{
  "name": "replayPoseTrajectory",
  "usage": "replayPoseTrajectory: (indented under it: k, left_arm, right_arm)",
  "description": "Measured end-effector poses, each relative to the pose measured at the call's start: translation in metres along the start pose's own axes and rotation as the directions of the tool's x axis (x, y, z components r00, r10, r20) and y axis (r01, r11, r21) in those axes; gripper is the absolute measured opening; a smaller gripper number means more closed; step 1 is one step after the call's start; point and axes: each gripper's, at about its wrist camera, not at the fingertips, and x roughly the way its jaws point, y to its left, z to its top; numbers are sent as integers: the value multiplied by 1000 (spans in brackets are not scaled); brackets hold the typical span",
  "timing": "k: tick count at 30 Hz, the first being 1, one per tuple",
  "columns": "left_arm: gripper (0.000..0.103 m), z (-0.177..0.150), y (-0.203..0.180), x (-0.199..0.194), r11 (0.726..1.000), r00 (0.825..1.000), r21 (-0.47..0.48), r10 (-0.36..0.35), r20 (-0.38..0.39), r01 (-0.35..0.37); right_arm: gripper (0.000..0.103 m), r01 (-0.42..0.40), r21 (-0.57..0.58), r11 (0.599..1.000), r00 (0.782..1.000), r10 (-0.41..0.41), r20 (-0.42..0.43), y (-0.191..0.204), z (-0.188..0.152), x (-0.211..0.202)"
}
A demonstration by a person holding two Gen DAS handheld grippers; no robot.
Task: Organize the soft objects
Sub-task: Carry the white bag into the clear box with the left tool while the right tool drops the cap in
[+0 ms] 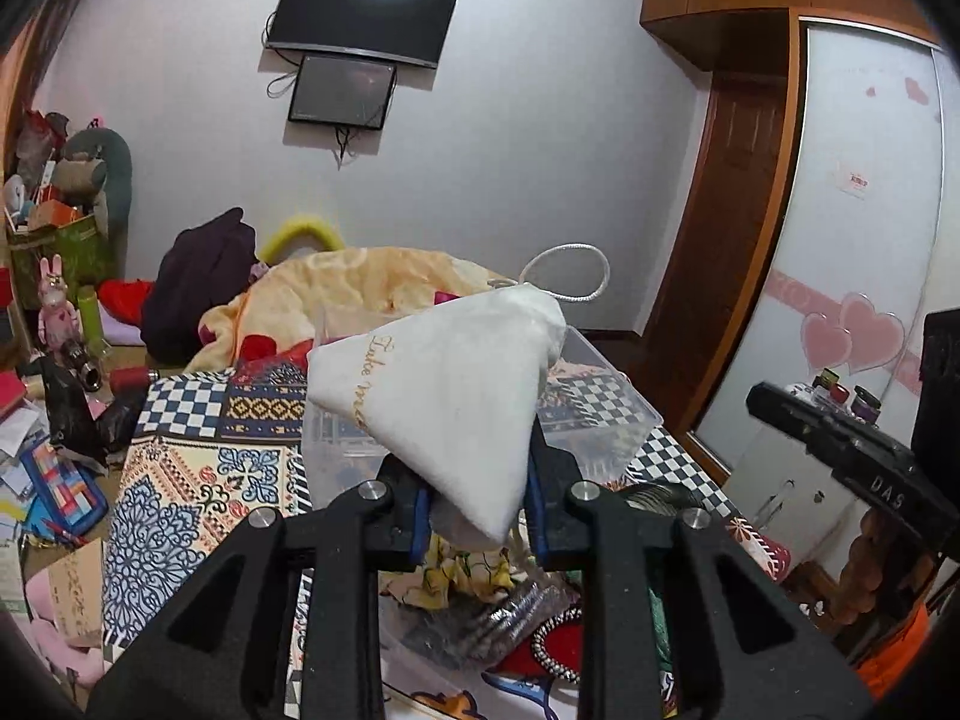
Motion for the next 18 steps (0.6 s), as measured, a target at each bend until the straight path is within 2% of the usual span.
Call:
replayPoseTrajectory:
  k: [3,6,8,10,11,15,18]
  left_arm:
    - [24,-2,2,1,1000,1000,5,7,-6,-7]
    - [24,-8,2,3,1000,1000,16,22,-17,-22]
    - [24,-12,2,3,1000,999,19,25,-26,-24]
    - [24,-16,2,4,999,999,22,25,-35,-24]
    - [24,-18,2,4,999,999,24,27,-40,-26]
    - [24,-22,3,6,999,998,25,30,-52,-29]
    - [24,-23,2,6,999,998,22,27,-58,-25]
  right_arm:
    - [5,-1,-4,1000,1000,1,-8,1,0,4]
    - [7,39,-14,999,998,-40,-55,2,-11,7]
    - [20,23,-12,1000,993,-25,-112,1,-20,12]
    - [55,29,-22,999,988,-32,-151,3,-32,17]
    - [60,38,-32,999,987,-42,-157,4,-38,17]
    - [62,38,-66,997,972,-53,-231,9,-58,23]
    - [61,44,-37,998,961,-52,-271,-1,-69,30]
